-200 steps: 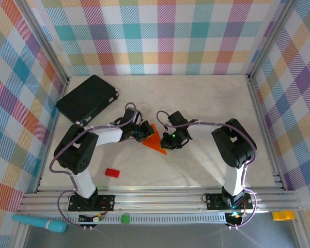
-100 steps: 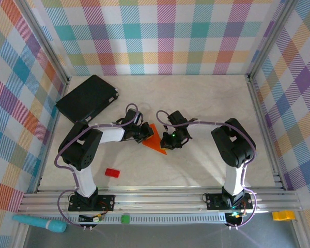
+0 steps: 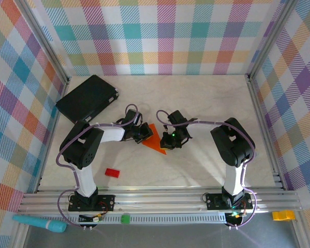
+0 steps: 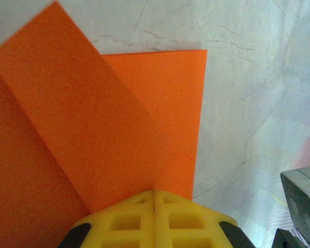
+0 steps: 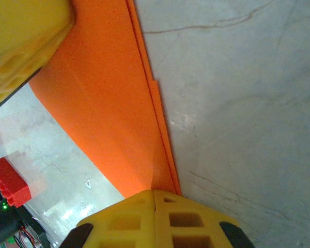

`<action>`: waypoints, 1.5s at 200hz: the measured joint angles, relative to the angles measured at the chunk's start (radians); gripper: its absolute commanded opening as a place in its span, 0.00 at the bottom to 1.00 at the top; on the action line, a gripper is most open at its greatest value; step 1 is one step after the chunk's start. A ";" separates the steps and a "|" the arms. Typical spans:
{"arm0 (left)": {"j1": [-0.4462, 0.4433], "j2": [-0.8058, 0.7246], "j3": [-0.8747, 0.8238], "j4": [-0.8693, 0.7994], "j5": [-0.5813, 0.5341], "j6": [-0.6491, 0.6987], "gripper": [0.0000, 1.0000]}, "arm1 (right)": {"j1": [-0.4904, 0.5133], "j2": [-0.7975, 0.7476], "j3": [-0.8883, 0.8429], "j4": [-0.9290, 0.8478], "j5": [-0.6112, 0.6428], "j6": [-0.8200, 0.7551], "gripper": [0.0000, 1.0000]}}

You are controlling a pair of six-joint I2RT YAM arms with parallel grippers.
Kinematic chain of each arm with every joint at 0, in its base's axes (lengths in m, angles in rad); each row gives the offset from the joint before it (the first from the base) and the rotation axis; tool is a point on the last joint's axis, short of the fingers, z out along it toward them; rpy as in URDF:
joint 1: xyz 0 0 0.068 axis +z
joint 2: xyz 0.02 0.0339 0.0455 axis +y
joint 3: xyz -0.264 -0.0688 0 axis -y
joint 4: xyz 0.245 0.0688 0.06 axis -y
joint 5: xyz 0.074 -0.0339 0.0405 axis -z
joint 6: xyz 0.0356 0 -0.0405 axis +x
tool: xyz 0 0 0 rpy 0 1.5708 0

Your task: Fold a paper plane with a square sheet of paper (pick it up from the middle)

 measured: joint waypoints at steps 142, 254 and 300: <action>0.097 0.027 -0.010 0.112 0.023 0.086 0.12 | -0.003 0.018 -0.021 0.027 -0.014 -0.001 0.00; 0.217 0.057 0.056 0.079 -0.022 0.174 0.11 | -0.002 0.019 -0.024 0.043 -0.020 -0.001 0.00; 0.220 -0.062 0.011 0.040 -0.028 0.176 0.11 | -0.002 0.020 -0.021 0.038 -0.020 -0.001 0.00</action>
